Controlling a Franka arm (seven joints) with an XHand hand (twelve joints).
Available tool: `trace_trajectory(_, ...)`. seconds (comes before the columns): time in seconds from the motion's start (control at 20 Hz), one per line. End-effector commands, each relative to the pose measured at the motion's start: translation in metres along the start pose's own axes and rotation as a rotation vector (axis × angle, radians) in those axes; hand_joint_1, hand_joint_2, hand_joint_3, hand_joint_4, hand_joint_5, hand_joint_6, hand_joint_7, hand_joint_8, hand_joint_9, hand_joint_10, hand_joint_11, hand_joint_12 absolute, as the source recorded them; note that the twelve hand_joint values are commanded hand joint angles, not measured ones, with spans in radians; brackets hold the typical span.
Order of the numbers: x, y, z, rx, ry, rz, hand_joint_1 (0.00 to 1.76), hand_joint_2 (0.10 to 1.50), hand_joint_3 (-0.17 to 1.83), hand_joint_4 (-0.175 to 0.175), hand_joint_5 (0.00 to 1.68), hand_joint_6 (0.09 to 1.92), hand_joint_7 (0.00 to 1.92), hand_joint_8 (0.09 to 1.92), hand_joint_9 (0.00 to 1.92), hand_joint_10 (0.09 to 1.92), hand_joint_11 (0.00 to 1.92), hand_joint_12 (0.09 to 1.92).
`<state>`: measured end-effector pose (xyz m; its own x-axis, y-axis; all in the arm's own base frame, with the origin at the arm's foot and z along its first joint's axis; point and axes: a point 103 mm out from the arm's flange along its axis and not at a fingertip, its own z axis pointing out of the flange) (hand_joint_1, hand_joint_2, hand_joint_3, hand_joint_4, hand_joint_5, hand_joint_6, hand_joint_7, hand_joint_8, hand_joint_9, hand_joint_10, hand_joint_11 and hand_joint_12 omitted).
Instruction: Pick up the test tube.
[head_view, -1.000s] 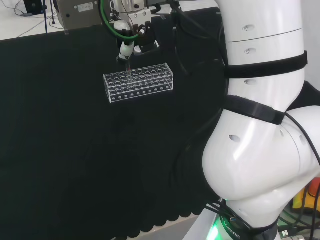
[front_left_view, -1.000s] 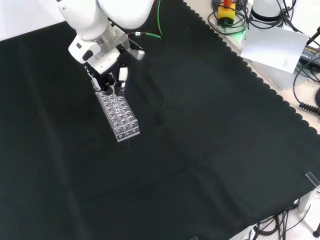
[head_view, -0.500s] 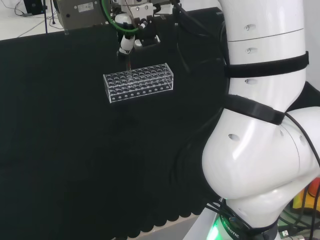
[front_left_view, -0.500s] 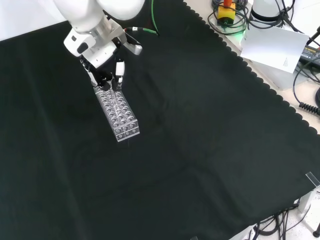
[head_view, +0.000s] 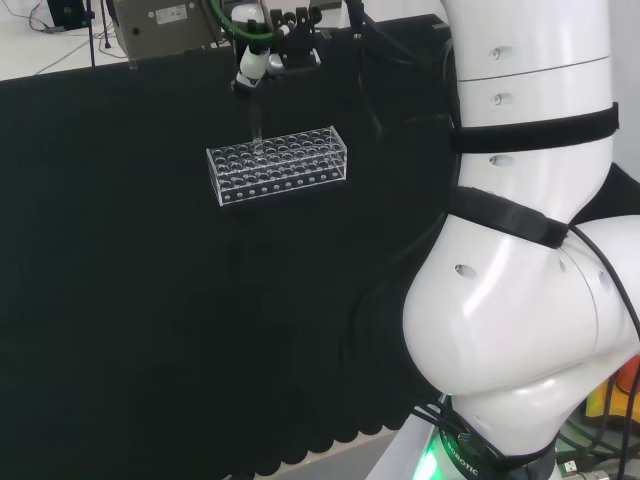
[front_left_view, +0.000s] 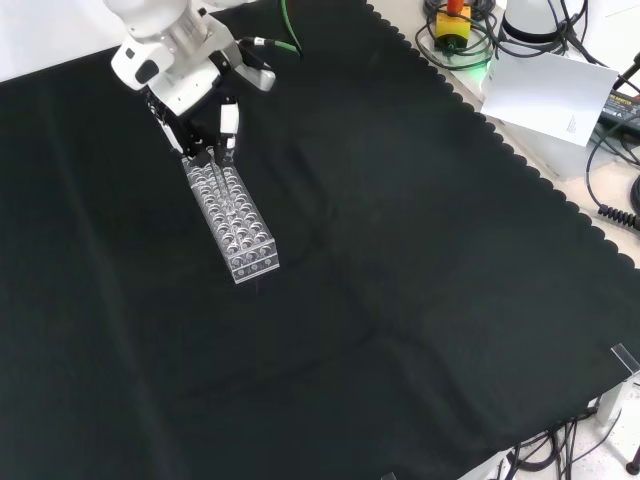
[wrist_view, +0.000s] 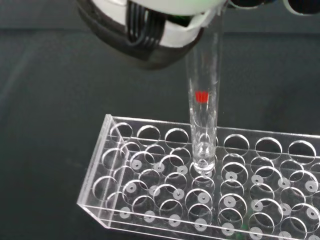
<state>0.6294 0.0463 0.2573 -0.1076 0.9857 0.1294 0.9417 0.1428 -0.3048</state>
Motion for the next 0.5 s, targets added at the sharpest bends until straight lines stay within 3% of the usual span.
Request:
trace_trajectory(0.05, 0.002, -0.010, -0.027, 0.005, 0.033, -0.013, 1.23, 0.69, 0.51, -0.175, 1.42, 0.32, 1.77, 0.38, 1.75, 0.32, 1.50, 0.72)
trace_trajectory(0.5, 0.004, -0.036, -0.071, -0.025, 0.064, -0.039, 1.23, 0.69, 0.51, -0.175, 1.42, 0.32, 1.77, 0.37, 1.75, 0.32, 1.50, 0.72)
